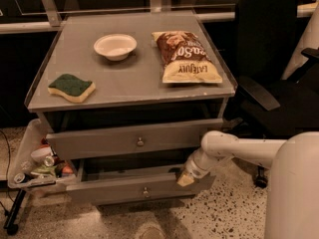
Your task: Open middle drawer
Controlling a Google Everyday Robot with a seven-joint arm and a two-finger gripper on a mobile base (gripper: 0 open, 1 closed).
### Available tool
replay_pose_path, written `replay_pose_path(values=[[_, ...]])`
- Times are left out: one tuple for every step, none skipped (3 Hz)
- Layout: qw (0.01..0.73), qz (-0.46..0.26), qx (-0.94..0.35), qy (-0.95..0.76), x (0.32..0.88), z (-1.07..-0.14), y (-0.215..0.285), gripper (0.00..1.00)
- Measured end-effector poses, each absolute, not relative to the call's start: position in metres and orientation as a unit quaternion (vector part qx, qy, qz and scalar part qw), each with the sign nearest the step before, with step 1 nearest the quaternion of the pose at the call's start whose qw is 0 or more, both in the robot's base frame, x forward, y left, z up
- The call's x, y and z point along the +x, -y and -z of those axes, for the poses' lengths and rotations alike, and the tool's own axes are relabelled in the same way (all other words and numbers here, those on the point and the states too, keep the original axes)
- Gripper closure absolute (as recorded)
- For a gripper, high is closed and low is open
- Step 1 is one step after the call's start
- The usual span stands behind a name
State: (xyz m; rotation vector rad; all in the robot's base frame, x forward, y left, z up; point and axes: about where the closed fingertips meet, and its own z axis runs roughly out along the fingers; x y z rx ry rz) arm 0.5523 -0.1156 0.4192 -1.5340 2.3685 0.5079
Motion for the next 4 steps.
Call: replay_pose_path(values=[[0.127,-0.180,-0.518,-0.827,0.528,-0.416,0.122,1.00],[0.129,-0.177,-0.504,-0.836,0.518,-0.419,0.128,1.00],[0.126,-0.176,-0.494,-0.842,0.501,-0.419,0.132,1.00],[0.139,-0.173,-0.477,-0.850,0.499,-0.426,0.135,1.00]])
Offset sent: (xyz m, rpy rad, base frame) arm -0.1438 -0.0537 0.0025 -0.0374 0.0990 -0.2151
